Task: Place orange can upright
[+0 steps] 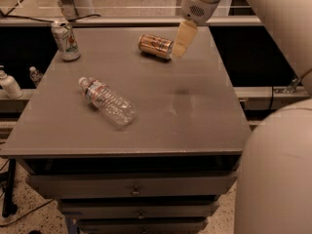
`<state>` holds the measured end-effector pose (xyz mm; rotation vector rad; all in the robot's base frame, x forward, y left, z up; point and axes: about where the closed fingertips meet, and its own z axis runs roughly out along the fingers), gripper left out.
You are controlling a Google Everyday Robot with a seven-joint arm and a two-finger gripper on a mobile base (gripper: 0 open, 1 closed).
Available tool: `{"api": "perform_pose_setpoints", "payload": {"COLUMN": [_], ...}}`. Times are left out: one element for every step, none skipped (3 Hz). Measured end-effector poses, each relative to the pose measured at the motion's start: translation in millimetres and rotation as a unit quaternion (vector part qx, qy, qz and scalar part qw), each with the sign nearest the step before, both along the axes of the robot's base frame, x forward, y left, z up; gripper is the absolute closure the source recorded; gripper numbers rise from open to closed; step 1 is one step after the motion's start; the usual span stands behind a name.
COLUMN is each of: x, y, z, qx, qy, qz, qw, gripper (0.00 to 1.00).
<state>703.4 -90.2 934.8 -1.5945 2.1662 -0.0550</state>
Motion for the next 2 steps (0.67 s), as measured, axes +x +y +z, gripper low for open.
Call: {"api": "perform_pose_setpoints", "payload": {"x": [25.0,45.5], "y": [8.9,20.8], "z": [-13.5,-25.2], "qx": [0.015,0.038], "qy": [0.006,0.015], "qz": [-0.016,-0.029], "qw": [0.9997,0.9987], "gripper": [0.00,0.00]}}
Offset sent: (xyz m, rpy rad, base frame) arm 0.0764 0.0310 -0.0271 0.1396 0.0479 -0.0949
